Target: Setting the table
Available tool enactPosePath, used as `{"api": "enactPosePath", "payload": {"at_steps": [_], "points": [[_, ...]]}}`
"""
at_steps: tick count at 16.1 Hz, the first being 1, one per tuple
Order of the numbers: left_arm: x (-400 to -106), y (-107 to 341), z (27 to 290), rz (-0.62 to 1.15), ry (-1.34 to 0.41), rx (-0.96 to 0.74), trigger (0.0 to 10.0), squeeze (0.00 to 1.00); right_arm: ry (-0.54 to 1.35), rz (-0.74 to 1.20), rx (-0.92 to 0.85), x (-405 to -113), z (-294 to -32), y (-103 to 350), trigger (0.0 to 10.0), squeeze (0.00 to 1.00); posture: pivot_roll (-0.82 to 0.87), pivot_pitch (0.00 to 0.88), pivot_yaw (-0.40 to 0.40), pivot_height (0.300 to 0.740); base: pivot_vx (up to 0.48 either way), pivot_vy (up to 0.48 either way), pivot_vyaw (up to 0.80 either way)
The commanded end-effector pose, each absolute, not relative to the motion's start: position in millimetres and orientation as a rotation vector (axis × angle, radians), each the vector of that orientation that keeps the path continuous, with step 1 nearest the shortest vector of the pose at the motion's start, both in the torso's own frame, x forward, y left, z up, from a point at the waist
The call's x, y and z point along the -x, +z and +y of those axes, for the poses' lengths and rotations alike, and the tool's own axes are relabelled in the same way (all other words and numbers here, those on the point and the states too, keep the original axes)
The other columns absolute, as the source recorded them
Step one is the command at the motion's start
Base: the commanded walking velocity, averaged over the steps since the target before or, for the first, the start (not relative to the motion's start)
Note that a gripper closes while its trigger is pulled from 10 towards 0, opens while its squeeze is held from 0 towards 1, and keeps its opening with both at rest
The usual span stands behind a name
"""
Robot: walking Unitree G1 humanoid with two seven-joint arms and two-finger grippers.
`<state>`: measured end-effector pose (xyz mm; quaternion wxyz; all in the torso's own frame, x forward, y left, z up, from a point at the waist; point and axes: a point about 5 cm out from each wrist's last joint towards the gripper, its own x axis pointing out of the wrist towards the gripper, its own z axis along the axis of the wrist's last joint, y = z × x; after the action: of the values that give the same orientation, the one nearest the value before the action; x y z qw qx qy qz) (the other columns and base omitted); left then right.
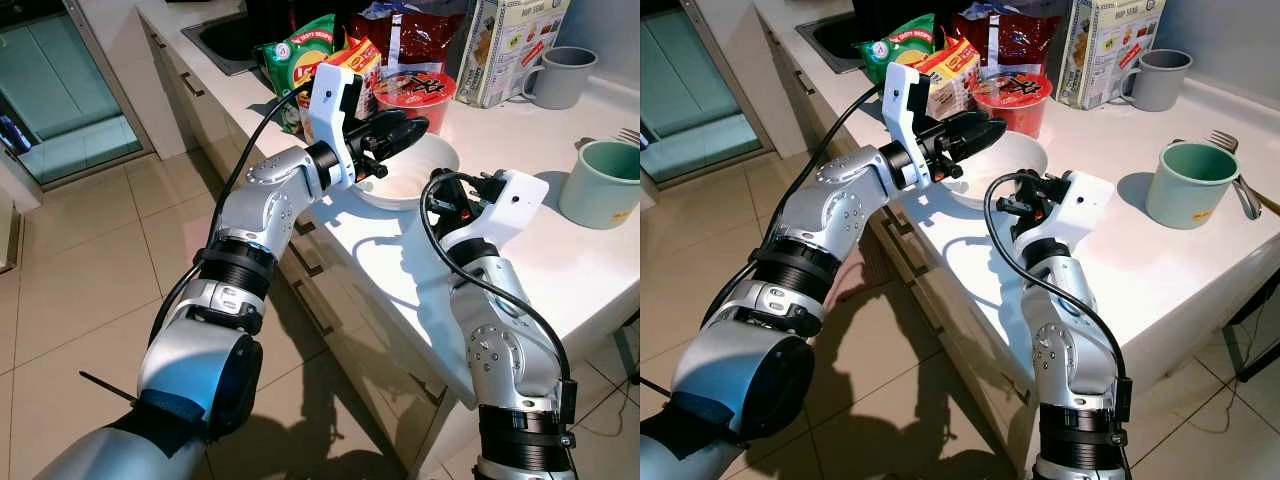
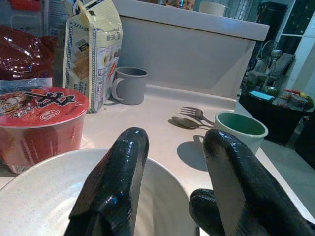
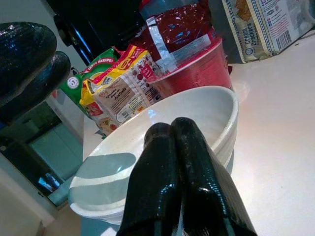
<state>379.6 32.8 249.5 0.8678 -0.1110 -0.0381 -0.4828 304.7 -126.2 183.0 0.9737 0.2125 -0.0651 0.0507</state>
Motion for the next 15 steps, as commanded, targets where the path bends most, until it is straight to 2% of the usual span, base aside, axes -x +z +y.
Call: {"api": "enactPosePath", "payload": {"at_steps": [1,2,3,9,15], "points": [[-382,251,40,-0.081,-0.981,0.202,10.0,0.00,0.131,-0.174,-0.344,-307,-122,193,10.0,0.00,-0.04,0.000,0.140,0.740,0.000,0.000,0.00],[-383,247,42,-0.072,-0.964,0.192,10.0,0.00,0.135,-0.233,-0.243,-306,-124,203,10.0,0.00,-0.04,0.000,0.140,0.740,0.000,0.000,0.00],[-383,246,43,-0.069,-0.957,0.189,10.0,0.00,0.136,-0.241,-0.225,-306,-124,204,10.0,0.00,-0.04,0.000,0.139,0.740,0.000,0.000,0.00],[-385,237,47,-0.046,-0.929,0.163,10.0,0.00,0.173,-0.170,-0.168,-310,-117,193,10.0,0.00,-0.04,0.000,0.136,0.740,0.000,0.000,0.00],[-388,233,53,-0.032,-0.903,0.132,10.0,0.00,0.193,-0.199,-0.127,-308,-118,201,10.0,0.00,-0.04,0.000,0.137,0.740,0.000,0.000,0.00]]}}
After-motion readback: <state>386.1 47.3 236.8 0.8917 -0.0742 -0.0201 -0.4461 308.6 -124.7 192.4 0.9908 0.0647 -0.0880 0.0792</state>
